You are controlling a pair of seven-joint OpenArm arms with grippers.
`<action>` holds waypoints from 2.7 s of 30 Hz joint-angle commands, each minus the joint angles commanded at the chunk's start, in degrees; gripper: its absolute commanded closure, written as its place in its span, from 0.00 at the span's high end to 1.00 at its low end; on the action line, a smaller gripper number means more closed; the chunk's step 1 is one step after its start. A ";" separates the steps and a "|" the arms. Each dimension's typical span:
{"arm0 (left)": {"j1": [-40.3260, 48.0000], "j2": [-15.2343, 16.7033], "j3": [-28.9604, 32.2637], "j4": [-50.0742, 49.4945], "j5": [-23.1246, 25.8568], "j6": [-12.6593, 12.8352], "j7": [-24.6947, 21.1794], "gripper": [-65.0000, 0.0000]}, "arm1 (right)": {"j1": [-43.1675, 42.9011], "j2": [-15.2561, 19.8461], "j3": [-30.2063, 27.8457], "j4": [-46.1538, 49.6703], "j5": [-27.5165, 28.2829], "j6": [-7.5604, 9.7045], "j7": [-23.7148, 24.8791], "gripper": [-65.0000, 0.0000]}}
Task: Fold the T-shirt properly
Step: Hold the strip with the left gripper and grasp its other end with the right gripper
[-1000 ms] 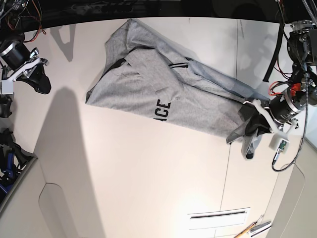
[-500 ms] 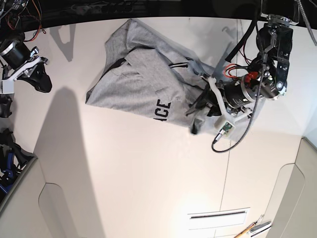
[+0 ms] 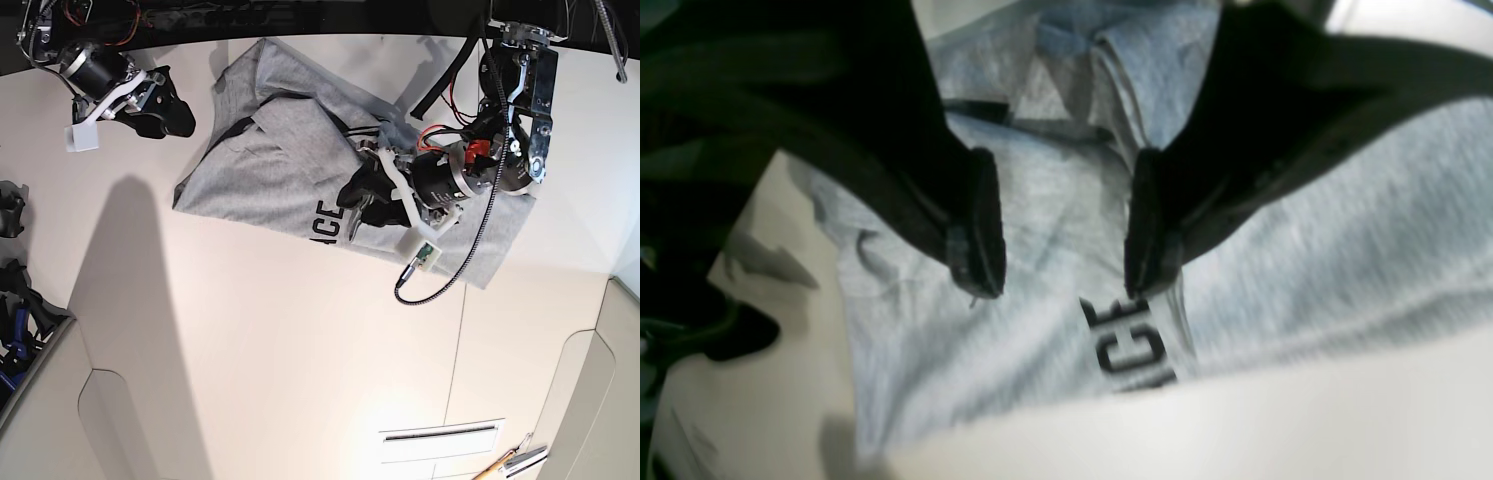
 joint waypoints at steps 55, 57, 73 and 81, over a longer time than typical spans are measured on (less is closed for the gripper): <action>-0.31 -0.81 -0.22 0.07 0.07 -3.39 1.09 0.50 | 8.00 -11.85 -10.27 -6.71 -4.87 -0.13 0.66 0.59; -0.28 -0.81 -0.22 0.07 0.04 -3.41 1.11 0.50 | 7.17 -11.82 -10.25 -3.48 -4.76 -0.13 0.22 0.59; -0.28 -0.79 -0.22 0.07 0.02 -4.46 1.09 0.50 | -0.50 -7.54 1.77 10.91 -16.98 -11.56 2.27 0.59; -0.26 -0.81 -0.22 0.07 0.04 -4.44 1.16 0.50 | -0.46 -7.72 -3.17 7.26 -20.15 -16.26 3.76 0.59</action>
